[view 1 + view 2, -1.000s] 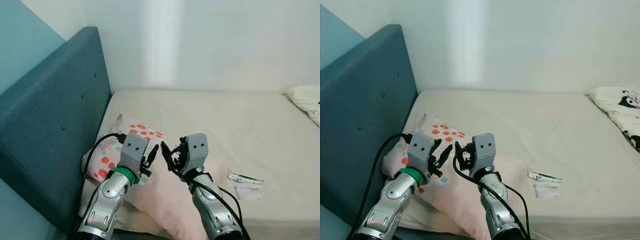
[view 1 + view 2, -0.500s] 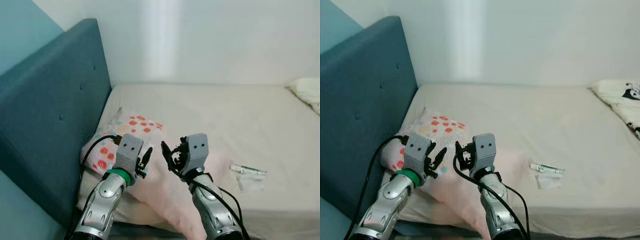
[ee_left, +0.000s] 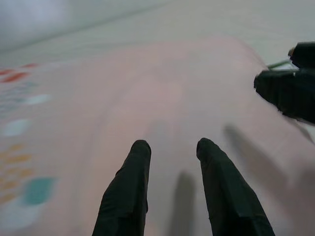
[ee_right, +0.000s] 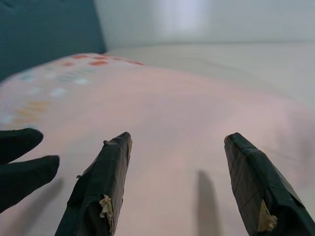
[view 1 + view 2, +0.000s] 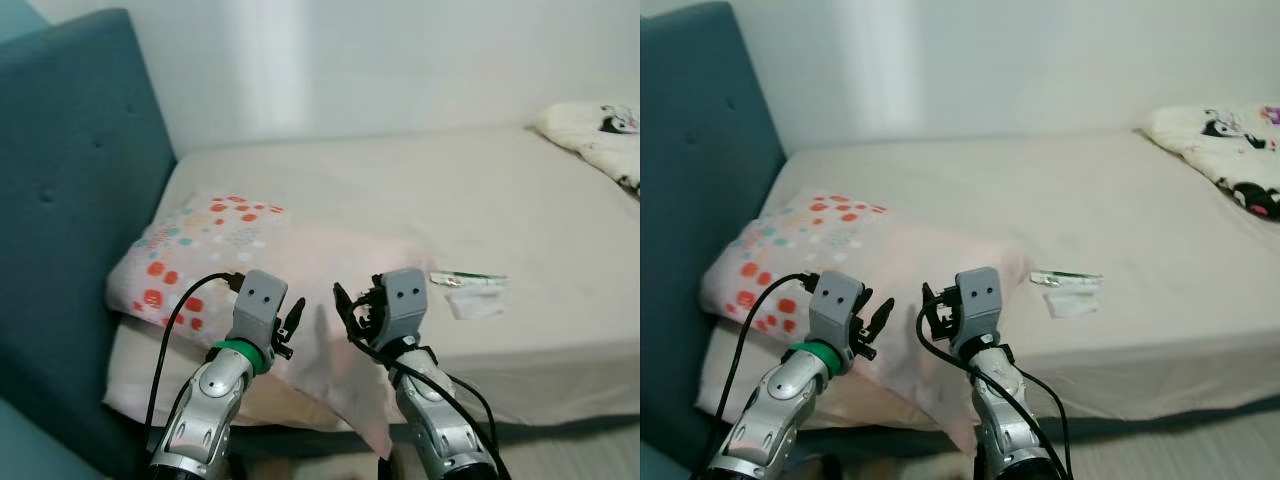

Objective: Clean up the room

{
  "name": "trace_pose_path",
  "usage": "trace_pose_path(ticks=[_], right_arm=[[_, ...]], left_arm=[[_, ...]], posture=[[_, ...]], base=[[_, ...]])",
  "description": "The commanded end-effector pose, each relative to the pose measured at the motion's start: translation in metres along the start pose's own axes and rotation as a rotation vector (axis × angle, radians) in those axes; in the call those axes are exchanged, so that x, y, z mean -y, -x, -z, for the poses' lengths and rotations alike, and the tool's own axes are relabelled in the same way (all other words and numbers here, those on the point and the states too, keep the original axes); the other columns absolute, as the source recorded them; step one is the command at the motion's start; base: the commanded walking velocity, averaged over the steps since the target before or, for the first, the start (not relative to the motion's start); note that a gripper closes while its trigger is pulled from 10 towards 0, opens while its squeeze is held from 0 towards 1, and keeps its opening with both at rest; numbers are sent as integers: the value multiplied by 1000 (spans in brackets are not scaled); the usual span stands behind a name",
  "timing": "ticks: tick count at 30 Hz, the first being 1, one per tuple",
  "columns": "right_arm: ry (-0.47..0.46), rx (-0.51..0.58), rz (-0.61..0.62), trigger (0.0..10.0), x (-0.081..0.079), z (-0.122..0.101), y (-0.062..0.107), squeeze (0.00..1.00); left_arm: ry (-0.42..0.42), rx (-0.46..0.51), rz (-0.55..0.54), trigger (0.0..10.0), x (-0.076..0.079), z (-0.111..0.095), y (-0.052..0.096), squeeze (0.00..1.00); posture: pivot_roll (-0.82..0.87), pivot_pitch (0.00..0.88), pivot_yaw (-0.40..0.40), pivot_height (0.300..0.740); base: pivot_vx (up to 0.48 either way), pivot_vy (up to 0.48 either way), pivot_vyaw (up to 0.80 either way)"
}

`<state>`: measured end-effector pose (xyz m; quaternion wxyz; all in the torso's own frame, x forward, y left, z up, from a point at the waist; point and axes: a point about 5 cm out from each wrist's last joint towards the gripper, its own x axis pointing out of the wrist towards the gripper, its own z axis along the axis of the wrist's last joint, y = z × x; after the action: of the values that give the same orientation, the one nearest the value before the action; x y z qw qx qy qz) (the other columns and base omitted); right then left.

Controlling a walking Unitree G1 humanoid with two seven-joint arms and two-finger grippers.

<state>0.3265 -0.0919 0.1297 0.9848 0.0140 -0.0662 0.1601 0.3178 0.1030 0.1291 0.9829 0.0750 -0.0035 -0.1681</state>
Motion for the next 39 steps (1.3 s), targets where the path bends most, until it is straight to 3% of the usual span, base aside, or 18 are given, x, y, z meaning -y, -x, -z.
trace_pose_path(ticks=[1, 5, 11, 13, 15, 18, 20, 22, 23, 24, 25, 27, 28, 30, 33, 35, 39], right_arm=[[12, 18, -1, 10000, 1, -4, -2, 0], [107, 49, -43, 10000, 9, -14, -1, 0], [371, 46, -155, 10000, 23, -23, 6, 0], [401, 31, -164, 10000, 38, -24, 11, 0], [401, 31, -164, 10000, 38, -24, 11, 0], [410, 18, -160, 10000, 49, -24, 15, 0], [439, -10, -151, 10000, 64, -23, 19, 0], [439, -10, -151, 10000, 64, -23, 19, 0], [459, -30, -144, 10000, 73, -21, 21, 0], [459, -30, -144, 10000, 73, -21, 21, 0], [489, -56, -145, 10000, 81, -20, 23, 0], [525, -86, -146, 10000, 92, -20, 26, 0], [525, -86, -146, 10000, 92, -20, 26, 0], [540, -101, -139, 10000, 99, -20, 26, 0], [542, -106, -138, 10000, 101, -20, 27, 0], [537, -112, -122, 10000, 105, -19, 27, 0], [523, -108, -118, 10000, 105, -18, 26, 0]], left_arm=[[-3, -32, 0, 10000, -1, 7, 1, 0], [-2, -33, -3, 10000, 0, 7, 1, 0], [-5, -37, -15, 10000, -2, 8, 3, 0], [18, -52, -71, 10000, -13, 10, 4, 0], [18, -52, -71, 10000, -13, 10, 4, 0], [55, -59, -133, 10000, -24, 12, 5, 0], [132, -36, -194, 10000, -46, 7, 12, 0], [132, -36, -194, 10000, -46, 7, 12, 0], [128, -37, -180, 10000, -56, 5, 19, 0], [128, -37, -180, 10000, -56, 5, 19, 0], [125, -53, -89, 10000, -59, 4, 29, 0], [197, -98, 105, 10000, -52, 1, 49, 0], [197, -98, 105, 10000, -52, 1, 49, 0], [274, -88, 302, 10000, -41, -10, 69, 0], [282, -81, 364, 10000, -36, -13, 75, 0], [264, -71, 496, 10000, -15, -22, 80, 0], [280, -54, 518, 10000, -3, -26, 73, 0]], posture=[[-158, 37, 97, 530], [-158, 36, 92, 515], [-160, 34, 88, 515], [-160, 34, 87, 515], [-160, 34, 87, 515], [-158, 35, 86, 515], [-151, 42, 87, 515], [-151, 42, 87, 515], [-140, 48, 83, 515], [-140, 48, 83, 515], [-133, 52, 81, 515], [-126, 56, 81, 515], [-126, 56, 81, 515], [-120, 62, 80, 515], [-120, 62, 80, 515], [-115, 62, 84, 515], [-118, 62, 84, 515]], base=[[0, 0, 0], [0, 0, 0], [0, 0, 0], [0, 0, 0], [0, 0, 0], [0, 0, 0], [0, 0, 0], [0, 0, 0], [0, 0, 0], [0, 0, 0], [0, 0, 0], [0, 0, 0], [0, 0, 0], [0, 0, 0], [0, 0, 0], [0, 0, 0], [0, 0, 0]])
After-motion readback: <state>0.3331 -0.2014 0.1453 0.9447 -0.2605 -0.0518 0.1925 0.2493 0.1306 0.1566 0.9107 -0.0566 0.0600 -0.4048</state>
